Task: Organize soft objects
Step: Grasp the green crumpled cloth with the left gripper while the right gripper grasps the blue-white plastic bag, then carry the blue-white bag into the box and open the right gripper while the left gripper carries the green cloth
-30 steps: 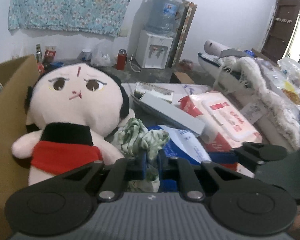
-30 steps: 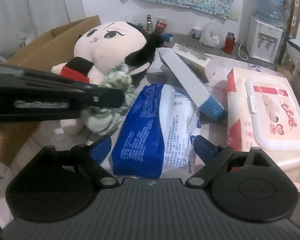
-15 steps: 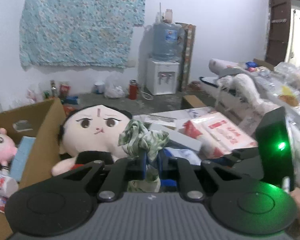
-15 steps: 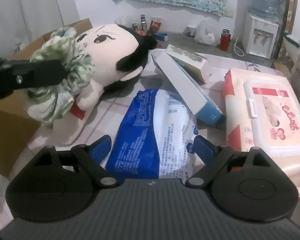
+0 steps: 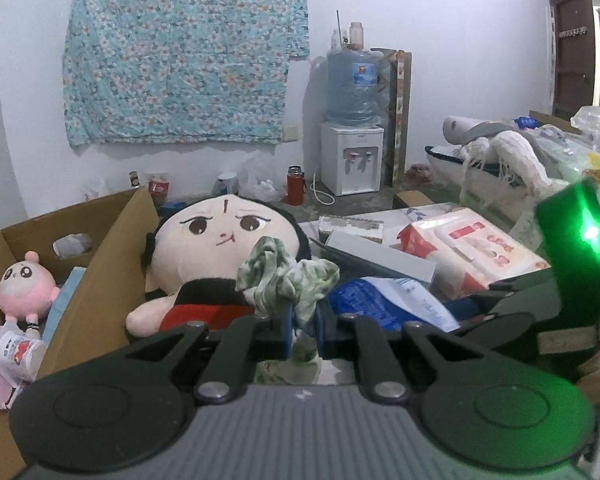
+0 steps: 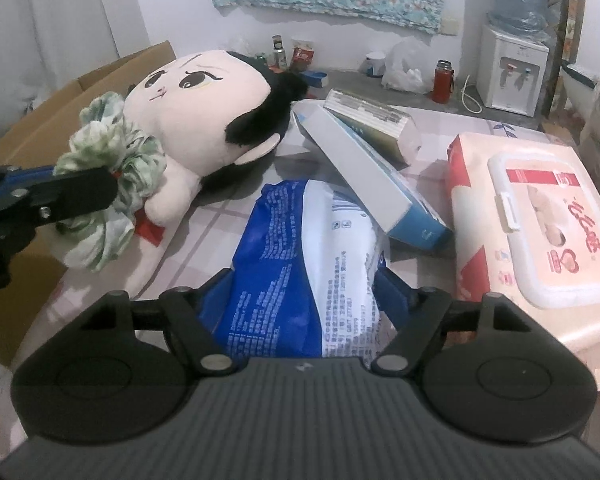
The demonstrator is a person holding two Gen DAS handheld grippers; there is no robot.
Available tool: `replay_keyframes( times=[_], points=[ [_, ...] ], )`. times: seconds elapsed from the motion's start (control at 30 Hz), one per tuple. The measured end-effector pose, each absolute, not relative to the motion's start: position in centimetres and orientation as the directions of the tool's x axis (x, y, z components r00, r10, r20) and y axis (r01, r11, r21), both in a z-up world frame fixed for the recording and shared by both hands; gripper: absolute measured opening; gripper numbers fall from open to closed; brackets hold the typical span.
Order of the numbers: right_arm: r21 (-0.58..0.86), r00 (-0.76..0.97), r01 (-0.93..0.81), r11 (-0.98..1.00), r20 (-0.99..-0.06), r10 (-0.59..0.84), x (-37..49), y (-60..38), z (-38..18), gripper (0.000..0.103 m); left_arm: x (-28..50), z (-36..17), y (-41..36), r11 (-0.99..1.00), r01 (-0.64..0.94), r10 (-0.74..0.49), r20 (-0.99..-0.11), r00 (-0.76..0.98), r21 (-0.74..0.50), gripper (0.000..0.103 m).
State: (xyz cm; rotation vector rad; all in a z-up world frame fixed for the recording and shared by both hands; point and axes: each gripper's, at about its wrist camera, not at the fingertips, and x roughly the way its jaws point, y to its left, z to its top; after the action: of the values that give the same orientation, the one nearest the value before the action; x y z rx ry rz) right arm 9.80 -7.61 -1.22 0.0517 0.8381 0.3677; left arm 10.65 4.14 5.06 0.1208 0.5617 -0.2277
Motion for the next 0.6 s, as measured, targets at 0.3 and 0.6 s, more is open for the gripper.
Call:
replay_keyframes(
  times=[0.3,0.6],
  points=[
    [0.201,0.590,-0.343,0.918,-0.714,0.377,5.4,-9.6,-1.0,0.075,10.2,2.9,3.8,0.963,0.269,-0.200,-0.589,0.783,0.032,0.012],
    [0.227,0.547,-0.358,0.906,-0.735,0.400,0.9,-12.2,-0.2,0.079,9.2,2.2,3.5,0.949,0.314,-0.234,-0.643,0.729,0.011,0.013]
  ],
)
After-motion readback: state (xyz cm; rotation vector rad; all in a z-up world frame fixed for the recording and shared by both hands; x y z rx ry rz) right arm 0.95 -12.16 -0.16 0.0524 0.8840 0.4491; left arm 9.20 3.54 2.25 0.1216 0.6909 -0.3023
